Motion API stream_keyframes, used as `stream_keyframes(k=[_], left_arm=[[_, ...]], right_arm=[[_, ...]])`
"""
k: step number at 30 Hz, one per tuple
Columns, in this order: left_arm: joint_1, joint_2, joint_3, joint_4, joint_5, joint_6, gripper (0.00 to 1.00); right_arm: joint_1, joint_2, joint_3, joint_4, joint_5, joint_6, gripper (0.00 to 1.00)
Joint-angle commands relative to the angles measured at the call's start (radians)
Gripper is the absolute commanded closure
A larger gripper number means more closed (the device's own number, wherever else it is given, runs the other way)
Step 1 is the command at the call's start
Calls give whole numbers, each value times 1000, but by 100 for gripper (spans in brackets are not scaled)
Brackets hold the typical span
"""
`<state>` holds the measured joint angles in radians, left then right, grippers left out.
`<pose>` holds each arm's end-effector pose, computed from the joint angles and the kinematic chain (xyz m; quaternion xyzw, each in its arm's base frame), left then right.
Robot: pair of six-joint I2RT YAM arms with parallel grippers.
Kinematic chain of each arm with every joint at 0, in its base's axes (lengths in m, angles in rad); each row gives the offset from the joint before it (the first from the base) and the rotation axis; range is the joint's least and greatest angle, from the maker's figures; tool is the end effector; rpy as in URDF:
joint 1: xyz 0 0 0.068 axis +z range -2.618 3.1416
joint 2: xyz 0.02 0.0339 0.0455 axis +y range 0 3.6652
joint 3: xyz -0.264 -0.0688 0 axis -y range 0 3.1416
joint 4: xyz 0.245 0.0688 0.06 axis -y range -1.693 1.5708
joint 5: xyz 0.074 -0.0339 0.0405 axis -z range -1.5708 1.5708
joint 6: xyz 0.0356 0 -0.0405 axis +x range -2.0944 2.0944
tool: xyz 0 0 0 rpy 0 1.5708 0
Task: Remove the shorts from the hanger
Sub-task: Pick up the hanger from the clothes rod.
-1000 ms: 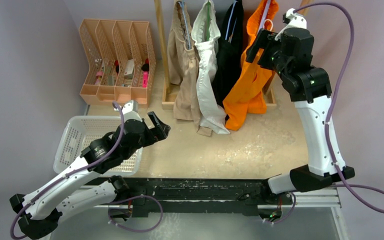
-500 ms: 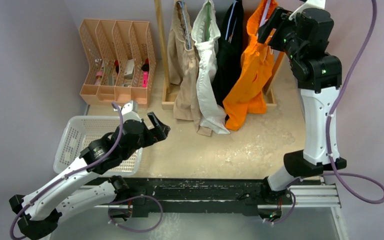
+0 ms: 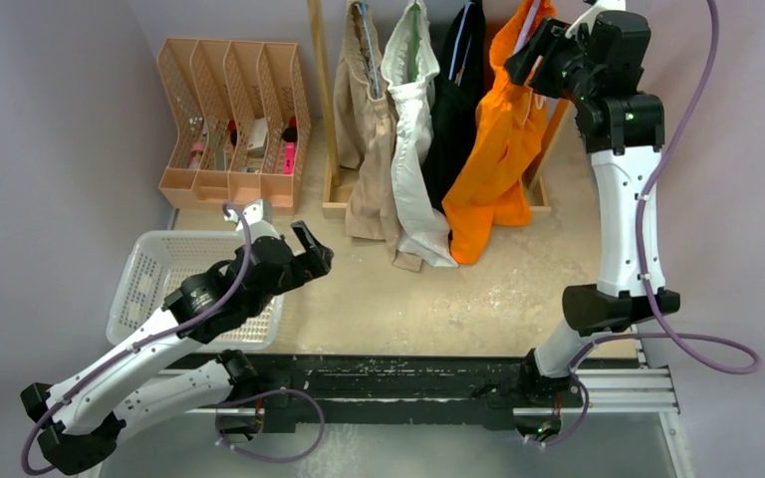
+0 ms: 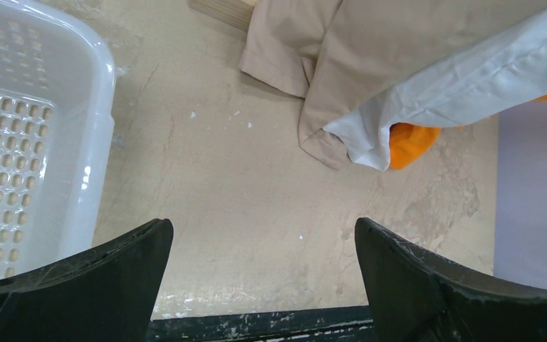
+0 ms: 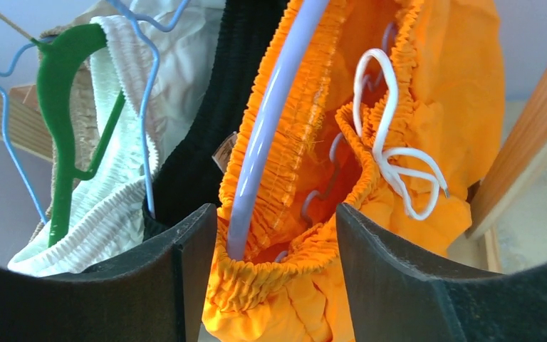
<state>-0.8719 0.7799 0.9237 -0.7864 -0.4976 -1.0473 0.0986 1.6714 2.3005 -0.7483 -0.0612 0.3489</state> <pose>0.1098 -0.1042 0.3305 -0.1857 0.8537 -0.2289 0.4293 0.3163 0.0335 0.5558 0.0732 0.7443 0.1695 0.6418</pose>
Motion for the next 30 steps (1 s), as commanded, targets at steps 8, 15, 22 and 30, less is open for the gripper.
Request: stream_keyframes(k=[8, 15, 22, 30], left_arm=[[1, -60, -4, 39, -56, -38, 1], [1, -68, -3, 48, -22, -29, 1], [1, -87, 9, 77, 5, -21, 2], [1, -71, 29, 6, -52, -67, 3]], right_arm=[[-3, 14, -12, 133, -115, 72, 40], [-6, 43, -17, 180, -159, 178, 47], [-11, -55, -187, 343, -149, 257, 71], [-23, -70, -146, 318, -173, 240, 96]])
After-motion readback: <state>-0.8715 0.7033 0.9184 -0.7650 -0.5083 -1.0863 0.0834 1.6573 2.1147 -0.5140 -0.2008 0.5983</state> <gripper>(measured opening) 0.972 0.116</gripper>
